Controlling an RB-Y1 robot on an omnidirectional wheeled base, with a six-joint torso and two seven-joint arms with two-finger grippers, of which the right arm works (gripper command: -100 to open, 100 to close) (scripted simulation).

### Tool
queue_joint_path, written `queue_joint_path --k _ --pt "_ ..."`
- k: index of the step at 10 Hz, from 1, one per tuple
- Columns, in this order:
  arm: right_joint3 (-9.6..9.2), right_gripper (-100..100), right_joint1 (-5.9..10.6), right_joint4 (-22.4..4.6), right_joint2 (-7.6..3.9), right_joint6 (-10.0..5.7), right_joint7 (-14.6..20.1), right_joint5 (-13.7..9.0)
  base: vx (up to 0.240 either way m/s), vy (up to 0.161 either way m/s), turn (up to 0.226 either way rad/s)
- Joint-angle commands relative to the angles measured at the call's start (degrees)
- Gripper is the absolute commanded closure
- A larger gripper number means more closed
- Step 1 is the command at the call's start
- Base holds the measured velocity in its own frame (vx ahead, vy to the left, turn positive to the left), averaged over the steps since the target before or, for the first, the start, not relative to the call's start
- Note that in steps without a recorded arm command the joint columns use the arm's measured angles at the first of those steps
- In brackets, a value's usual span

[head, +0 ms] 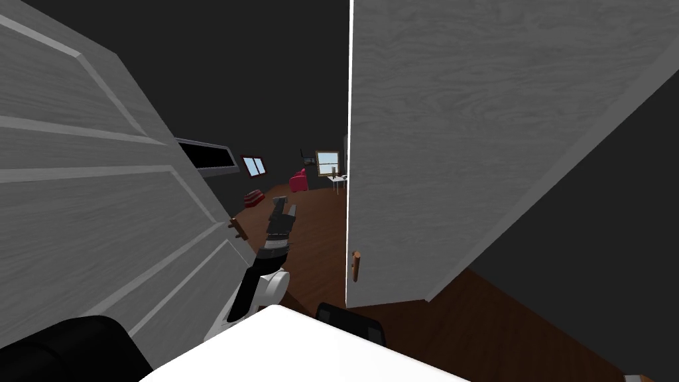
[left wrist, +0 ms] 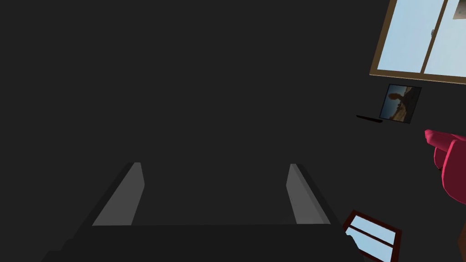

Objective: Push the door open

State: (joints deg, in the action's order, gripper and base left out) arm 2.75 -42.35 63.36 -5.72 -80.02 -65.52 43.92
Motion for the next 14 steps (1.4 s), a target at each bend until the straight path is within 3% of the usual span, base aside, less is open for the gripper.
queue_joint_path --k 1,2,4,7,8,14 --pt "0.0 100 0.01 0.0 0.0 0.0 0.0 0.0 0.0 0.0 0.0" --pt "1.13 -100 0.05 0.3 0.64 1.18 -0.2 -1.5 0.05 0.114 -0.168" --pt "1.99 -100 0.09 0.5 1.37 2.09 -0.3 -2.6 0.072 0.208 -0.123" --pt "3.82 -100 0.18 1.0 3.74 4.0 -0.5 -5.0 0.092 0.201 -0.139" --pt "3.59 -100 0.44 0.2 3.17 3.25 -0.7 -4.6 0.041 0.09 -0.027" --pt "3.96 -100 0.64 2.0 2.53 5.51 0.2 -5.0 0.176 0.08 0.027"
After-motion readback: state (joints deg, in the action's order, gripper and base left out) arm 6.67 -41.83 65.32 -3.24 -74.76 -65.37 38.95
